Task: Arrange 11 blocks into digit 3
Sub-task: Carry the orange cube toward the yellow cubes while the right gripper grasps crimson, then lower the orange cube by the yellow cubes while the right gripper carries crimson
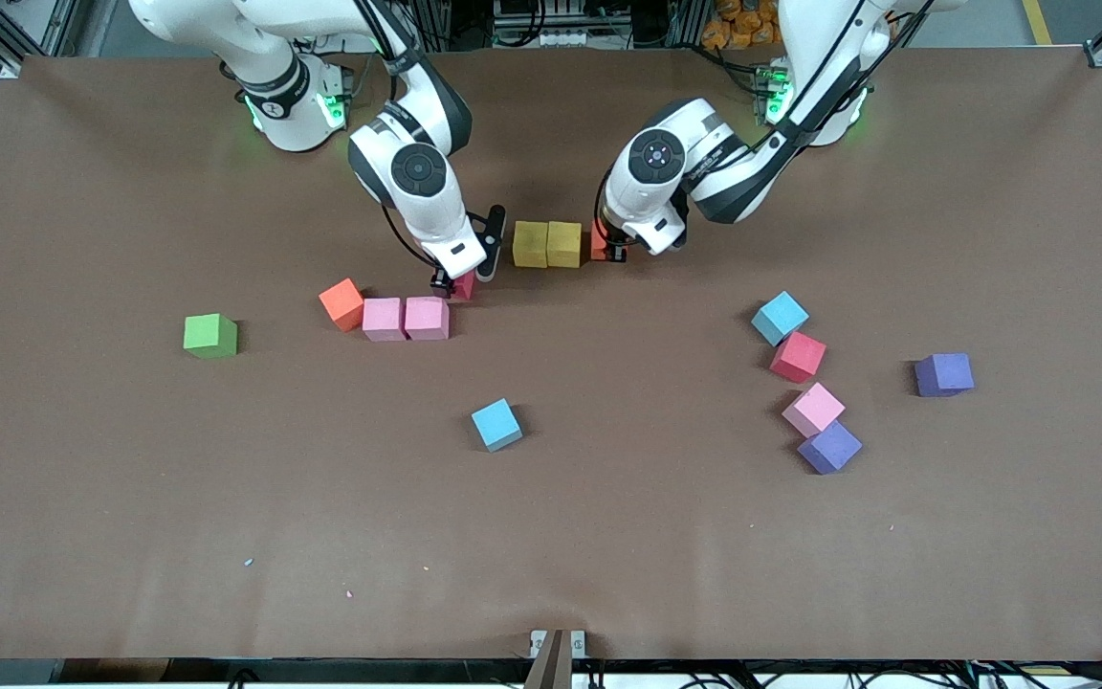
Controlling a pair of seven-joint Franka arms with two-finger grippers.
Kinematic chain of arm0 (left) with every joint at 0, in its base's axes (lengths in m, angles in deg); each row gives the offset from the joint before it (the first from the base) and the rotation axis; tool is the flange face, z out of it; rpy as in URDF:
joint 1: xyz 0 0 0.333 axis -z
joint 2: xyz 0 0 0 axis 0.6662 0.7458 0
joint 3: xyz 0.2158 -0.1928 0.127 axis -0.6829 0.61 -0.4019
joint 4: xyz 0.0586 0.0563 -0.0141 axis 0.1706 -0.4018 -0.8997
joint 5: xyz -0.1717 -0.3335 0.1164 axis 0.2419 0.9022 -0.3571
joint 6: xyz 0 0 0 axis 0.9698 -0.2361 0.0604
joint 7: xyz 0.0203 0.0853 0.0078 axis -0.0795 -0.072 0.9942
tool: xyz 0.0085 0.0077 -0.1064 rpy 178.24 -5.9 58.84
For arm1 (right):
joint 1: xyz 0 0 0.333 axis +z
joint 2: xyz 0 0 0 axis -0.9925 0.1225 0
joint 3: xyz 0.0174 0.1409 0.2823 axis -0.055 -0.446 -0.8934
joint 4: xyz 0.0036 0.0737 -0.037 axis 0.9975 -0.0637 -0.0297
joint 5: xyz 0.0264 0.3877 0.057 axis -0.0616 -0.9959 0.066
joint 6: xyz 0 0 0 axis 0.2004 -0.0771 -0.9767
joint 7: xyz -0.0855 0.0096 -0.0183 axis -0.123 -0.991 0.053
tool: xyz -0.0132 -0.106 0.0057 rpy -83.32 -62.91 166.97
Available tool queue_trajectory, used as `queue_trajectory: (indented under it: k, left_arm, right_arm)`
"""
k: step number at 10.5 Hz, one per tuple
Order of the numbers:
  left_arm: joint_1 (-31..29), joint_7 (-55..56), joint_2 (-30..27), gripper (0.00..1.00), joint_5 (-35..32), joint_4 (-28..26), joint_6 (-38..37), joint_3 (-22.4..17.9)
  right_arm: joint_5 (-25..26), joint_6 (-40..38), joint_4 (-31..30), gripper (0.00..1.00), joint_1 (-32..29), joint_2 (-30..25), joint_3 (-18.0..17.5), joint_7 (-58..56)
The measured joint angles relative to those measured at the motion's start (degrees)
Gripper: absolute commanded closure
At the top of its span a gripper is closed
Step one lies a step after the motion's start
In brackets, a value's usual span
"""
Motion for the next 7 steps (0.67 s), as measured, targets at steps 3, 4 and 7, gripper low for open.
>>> queue_trajectory:
  k: [3, 4, 7]
  left_arm:
    - [-0.04, 0.19, 0.0, 1.0, 0.0, 0.19, 0.23, -0.13]
    - [-0.06, 0.21, 0.0, 1.0, 0.0, 0.25, 0.26, -0.14]
    - [-0.13, 0.21, 0.0, 1.0, 0.0, 0.3, 0.27, -0.18]
  right_arm:
    - [0.0, -0.04, 0.03, 1.0, 0.0, -0.24, 0.0, -0.01]
    - [-0.01, -0.11, 0.03, 1.0, -0.03, -0.31, 0.02, -0.01]
    - [-0.07, -3.15, 0.68, 1.0, -0.56, -0.44, 0.12, 0.12]
